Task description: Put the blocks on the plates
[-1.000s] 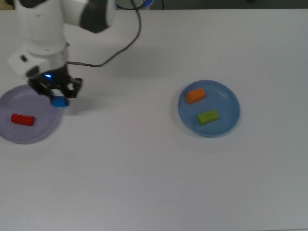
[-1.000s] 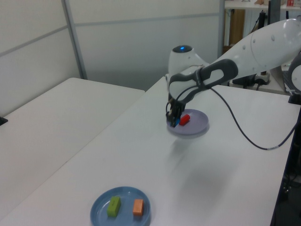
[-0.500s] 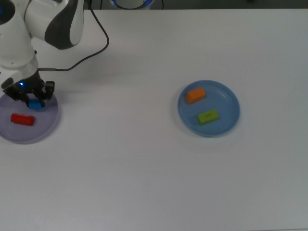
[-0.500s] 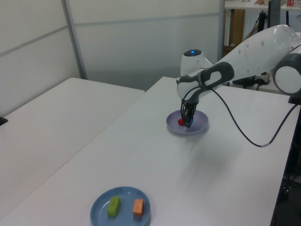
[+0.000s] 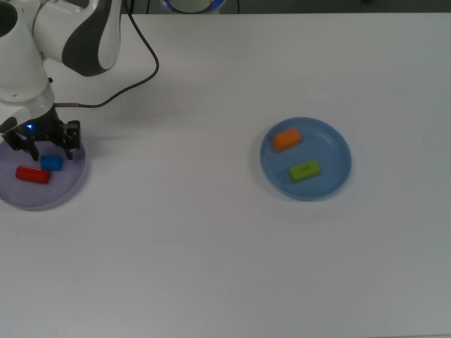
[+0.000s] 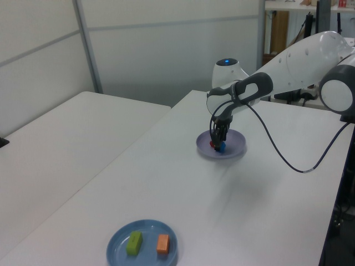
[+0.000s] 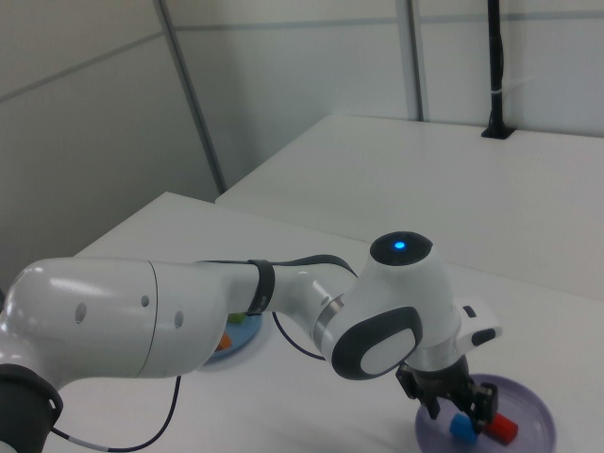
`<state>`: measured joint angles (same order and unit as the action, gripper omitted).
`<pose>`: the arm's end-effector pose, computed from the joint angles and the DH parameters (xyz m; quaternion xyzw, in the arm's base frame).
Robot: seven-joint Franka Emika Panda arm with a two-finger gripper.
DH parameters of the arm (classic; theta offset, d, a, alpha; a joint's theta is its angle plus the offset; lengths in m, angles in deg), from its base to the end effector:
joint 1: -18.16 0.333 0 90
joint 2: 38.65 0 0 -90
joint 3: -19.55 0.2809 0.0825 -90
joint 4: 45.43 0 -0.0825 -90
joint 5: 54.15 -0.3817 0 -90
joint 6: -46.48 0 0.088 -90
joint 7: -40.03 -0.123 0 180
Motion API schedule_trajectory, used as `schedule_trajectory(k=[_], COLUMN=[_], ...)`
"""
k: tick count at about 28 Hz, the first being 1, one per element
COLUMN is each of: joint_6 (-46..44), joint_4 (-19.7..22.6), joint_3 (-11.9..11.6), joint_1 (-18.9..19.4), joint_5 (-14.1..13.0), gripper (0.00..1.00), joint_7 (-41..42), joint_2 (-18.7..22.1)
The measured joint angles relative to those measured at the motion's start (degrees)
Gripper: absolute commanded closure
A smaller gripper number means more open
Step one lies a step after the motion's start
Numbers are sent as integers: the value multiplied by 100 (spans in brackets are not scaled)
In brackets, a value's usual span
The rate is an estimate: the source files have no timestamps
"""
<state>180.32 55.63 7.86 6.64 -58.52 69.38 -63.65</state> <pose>0.6060 -0.2483 0.2900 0.9964 0.0415 0.0597 0.0437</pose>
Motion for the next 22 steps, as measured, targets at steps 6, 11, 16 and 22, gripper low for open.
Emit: schedule_trajectory(k=[6, 11, 16, 22], joint_6=[-16, -241, -719, -1558], joint_4=[-32, -54, -69, -154], joint_3=[22, 87, 136, 467], joint_1=[18, 300, 1043, 1565], joint_5=[-15, -18, 415, 893], gripper=[0, 0, 0, 0], joint_7=[-157, -1114, -2671, -3902], joint_2=[58, 251, 512, 786])
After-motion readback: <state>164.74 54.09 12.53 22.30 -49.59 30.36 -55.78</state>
